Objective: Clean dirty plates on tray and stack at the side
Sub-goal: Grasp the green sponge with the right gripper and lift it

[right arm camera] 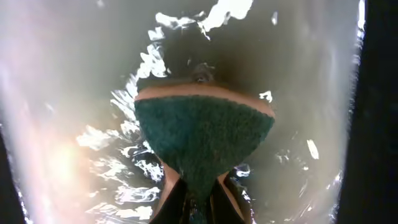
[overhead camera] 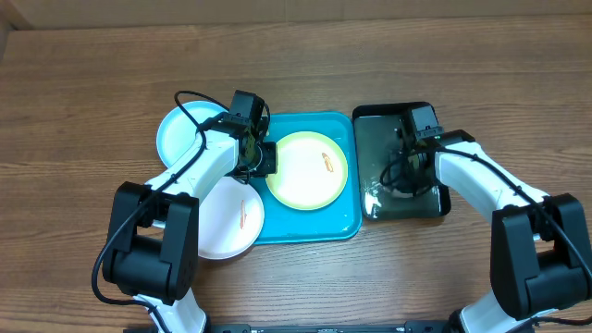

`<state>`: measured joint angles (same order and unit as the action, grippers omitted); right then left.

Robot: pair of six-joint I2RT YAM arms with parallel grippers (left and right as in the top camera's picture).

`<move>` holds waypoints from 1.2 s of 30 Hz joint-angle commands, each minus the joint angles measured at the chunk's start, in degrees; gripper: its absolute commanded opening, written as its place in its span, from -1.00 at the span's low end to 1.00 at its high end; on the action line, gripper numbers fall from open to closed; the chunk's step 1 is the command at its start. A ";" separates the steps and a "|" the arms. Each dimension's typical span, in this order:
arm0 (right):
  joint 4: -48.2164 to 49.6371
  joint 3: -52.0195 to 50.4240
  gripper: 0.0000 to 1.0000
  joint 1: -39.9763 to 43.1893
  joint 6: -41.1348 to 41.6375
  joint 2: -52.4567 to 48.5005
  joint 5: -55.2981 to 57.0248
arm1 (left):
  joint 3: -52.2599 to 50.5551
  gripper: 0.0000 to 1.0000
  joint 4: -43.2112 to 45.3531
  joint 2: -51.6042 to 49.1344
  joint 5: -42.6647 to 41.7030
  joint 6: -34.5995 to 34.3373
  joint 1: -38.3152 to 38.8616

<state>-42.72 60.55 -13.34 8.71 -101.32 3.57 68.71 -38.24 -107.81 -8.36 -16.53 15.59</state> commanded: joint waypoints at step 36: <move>-19.41 18.43 -0.93 -0.15 -0.13 0.66 2.12 | -0.09 -0.92 -0.55 -0.66 4.70 0.22 -0.24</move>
<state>-61.43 77.49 -13.32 8.73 -101.32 5.34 68.71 -38.37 -107.81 -6.31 -16.38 15.64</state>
